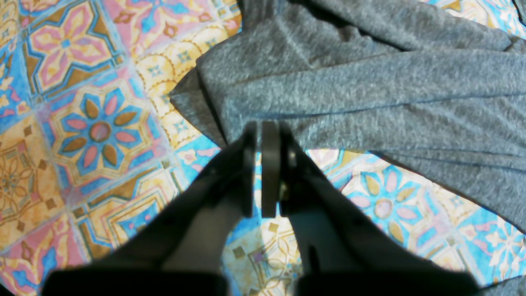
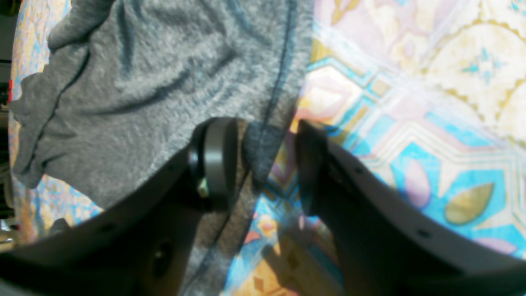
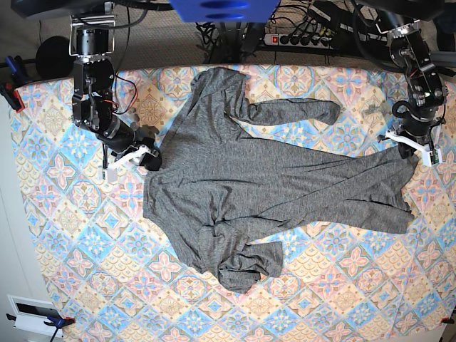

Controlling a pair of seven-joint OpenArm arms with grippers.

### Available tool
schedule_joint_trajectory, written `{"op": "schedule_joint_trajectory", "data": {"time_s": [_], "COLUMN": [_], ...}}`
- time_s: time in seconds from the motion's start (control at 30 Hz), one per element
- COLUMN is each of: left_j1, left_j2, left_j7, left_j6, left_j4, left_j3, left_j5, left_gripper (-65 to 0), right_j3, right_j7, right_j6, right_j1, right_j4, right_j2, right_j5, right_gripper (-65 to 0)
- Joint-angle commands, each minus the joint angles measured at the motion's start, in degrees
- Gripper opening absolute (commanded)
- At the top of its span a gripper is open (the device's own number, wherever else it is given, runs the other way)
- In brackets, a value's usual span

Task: Layout the t-shirt on the table in an organized manner, then fold the t-shirt properly
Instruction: 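Pull the shoulder edge with the right gripper to straighten the shirt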

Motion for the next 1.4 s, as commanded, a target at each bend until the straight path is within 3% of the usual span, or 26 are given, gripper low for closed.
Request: {"op": "schedule_joint_trajectory", "data": {"time_s": [0.0,0.17,0.47,0.63,0.77,0.97,1.37], "left_j1": [-0.31,-0.05,0.48,0.48,0.48,0.48,0.13], "left_j2": [-0.93,-0.93,-0.93,-0.93,-0.84,-0.84,-0.84], "left_j7": [-1.06,-1.06,-1.06,-1.06,-1.06,-1.06,2.02], "left_j6": [-0.09,-0.09,-0.18,-0.18,-0.18,-0.18,-0.18], "left_j4": [0.81,0.81,0.81,0.81,0.81,0.81,0.81], "left_j3": [-0.3,-0.3,-0.3,-0.3,-0.3,-0.22,-0.22], "left_j5": [-0.29,-0.29,-0.38,-0.38,-0.38,-0.38,-0.38], "left_gripper": [-61.9,-61.9,-61.9,-61.9,-61.9,-61.9,-61.9], "right_j3": [-0.46,-0.72,-0.81,-0.46,-0.37,-0.28,-0.28], "right_j7": [-4.29,-4.2,-4.29,-4.11,-4.02,-0.95,-1.12], "right_j6": [-1.21,-1.21,-1.21,-1.21,-1.21,-1.21,-1.21], "right_j1": [-0.42,5.73,6.35,6.44,6.44,6.08,6.0], "right_j4": [-1.99,-5.33,-5.69,-5.77,-5.77,-5.77,-5.77], "right_j2": [-0.24,-0.59,-2.09,-2.09,-2.09,1.87,8.02], "right_j5": [-1.38,-1.38,-1.29,-1.47,-1.56,-1.64,-1.64], "right_gripper": [-41.8,-41.8,-42.4,-65.0,-64.5,-65.0,-65.0]}}
